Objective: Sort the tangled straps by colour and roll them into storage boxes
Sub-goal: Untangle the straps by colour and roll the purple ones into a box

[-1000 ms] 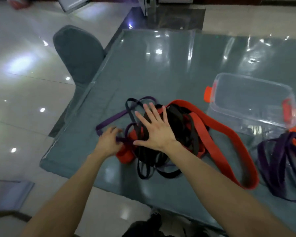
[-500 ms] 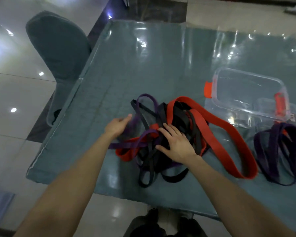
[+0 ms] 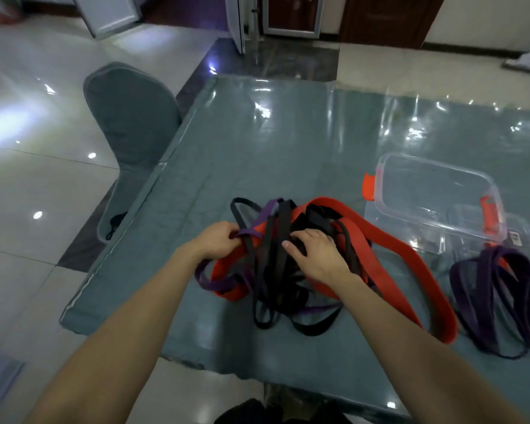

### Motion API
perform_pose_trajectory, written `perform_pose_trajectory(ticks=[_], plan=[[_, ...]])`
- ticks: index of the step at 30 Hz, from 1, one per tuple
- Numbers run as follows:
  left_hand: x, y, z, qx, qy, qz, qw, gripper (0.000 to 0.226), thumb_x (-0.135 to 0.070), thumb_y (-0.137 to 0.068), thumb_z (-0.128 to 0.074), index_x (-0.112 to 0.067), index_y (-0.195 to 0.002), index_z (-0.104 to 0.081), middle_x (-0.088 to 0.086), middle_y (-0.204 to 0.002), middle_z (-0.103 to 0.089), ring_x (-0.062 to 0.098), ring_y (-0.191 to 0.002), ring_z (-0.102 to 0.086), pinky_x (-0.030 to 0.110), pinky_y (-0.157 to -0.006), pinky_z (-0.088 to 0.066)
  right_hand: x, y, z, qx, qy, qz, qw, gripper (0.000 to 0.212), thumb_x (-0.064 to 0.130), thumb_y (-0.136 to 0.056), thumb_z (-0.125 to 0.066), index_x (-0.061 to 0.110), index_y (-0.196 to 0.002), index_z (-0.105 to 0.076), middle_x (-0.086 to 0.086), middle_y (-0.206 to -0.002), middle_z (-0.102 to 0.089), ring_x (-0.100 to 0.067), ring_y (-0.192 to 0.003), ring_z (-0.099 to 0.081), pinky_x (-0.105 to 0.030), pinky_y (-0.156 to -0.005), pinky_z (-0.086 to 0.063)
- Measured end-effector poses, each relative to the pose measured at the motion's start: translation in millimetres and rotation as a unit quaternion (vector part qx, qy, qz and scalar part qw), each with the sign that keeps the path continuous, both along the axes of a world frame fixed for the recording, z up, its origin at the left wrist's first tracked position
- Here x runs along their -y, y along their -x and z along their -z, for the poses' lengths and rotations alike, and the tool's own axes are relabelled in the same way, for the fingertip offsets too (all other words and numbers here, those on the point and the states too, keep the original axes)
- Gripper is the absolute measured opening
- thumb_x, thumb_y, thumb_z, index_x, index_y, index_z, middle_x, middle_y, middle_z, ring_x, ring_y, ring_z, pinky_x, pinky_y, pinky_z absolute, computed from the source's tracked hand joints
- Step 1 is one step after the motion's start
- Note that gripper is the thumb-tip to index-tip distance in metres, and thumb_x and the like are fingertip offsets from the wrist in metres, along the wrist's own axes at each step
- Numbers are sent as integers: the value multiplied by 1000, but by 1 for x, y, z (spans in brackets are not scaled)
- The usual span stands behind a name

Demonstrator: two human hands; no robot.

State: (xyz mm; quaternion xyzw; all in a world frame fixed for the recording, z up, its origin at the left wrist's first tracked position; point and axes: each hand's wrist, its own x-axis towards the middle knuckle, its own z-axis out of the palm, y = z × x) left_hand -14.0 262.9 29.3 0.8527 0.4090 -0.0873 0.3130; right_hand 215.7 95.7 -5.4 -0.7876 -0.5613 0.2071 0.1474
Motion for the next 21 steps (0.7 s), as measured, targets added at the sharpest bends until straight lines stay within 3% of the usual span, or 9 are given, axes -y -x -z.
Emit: perform_pose_trajectory(ticks=[2,4,7,10,12,14,16,18,21], plan=[[-13,7,-27,44,-33,-18,998,16,-18,-106,-61,-14,-116,-73,5,-104,-73,25,-98,-66,35,-78,-44,-13,-2,-17,16,-51,21,998,57,61,-108,-46,16,-135,-69,-6,-137,-65,-30,-135,-56,-52,-116,-42],[-23,10,-62,100,-72,-31,992,11,-18,-108,-62,-12,-109,-71,4,-95,-70,25,-90,-64,34,-75,-39,-32,-1,-44,1,-113,38,993,53,56,-107,-53,13,-134,-68,-7,-132,-65,-31,-127,-60,-47,-110,-48],[-32,3,-128,209,-106,-43,971,12,-13,-108,-61,-15,-99,-67,-3,-87,-69,19,-83,-63,37,-78,-46,-65,2,-99,-69,-200,29,977,54,52,-104,-61,16,-144,-59,-3,-140,-57,-25,-131,-56,-39,-110,-48],[-33,-8,-187,317,-124,-43,939,13,-5,-109,-58,-9,-111,-70,0,-91,-71,13,-86,-64,29,-83,-50,-90,-3,-157,-94,-333,32,938,53,45,-103,-61,22,-149,-52,5,-150,-49,-15,-138,-49,-32,-111,-44],[-34,-10,-215,339,-112,-30,934,18,-5,-110,-58,-11,-118,-73,5,-100,-77,14,-92,-71,25,-90,-53,-97,-8,-186,-121,-374,2,920,52,26,-100,-57,29,-151,-51,11,-154,-49,-7,-143,-46,-26,-115,-41],[-35,-8,-229,339,-105,-33,934,22,-5,-108,-60,-16,-119,-77,5,-103,-81,18,-98,-76,29,-95,-56,-99,-12,-204,-153,-347,-21,925,61,4,-91,-54,30,-146,-61,10,-150,-58,-7,-141,-51,-24,-120,-40],[-35,-5,-232,328,-136,-43,934,25,-6,-107,-62,-21,-118,-79,3,-99,-82,18,-95,-77,34,-93,-59,-97,-12,-210,-204,-293,-7,934,55,-8,-88,-49,22,-125,-77,4,-126,-76,-12,-124,-67,-38,-115,-50],[-34,-4,-232,264,-210,-25,941,23,-11,-105,-64,-24,-117,-79,-1,-97,-81,20,-95,-76,43,-95,-59,-94,-7,-211,-210,-260,2,942,46,-8,-91,-48,15,-112,-83,0,-109,-81,-17,-111,-72,-45,-108,-54],[-35,-3,-237,302,-220,-77,924,22,-7,-101,-67,-23,-109,-78,-3,-94,-81,17,-91,-77,46,-92,-62,-91,7,-213,-235,-238,-22,942,32,7,-103,-54,12,-122,-79,1,-118,-79,-15,-115,-71,-43,-110,-53]])
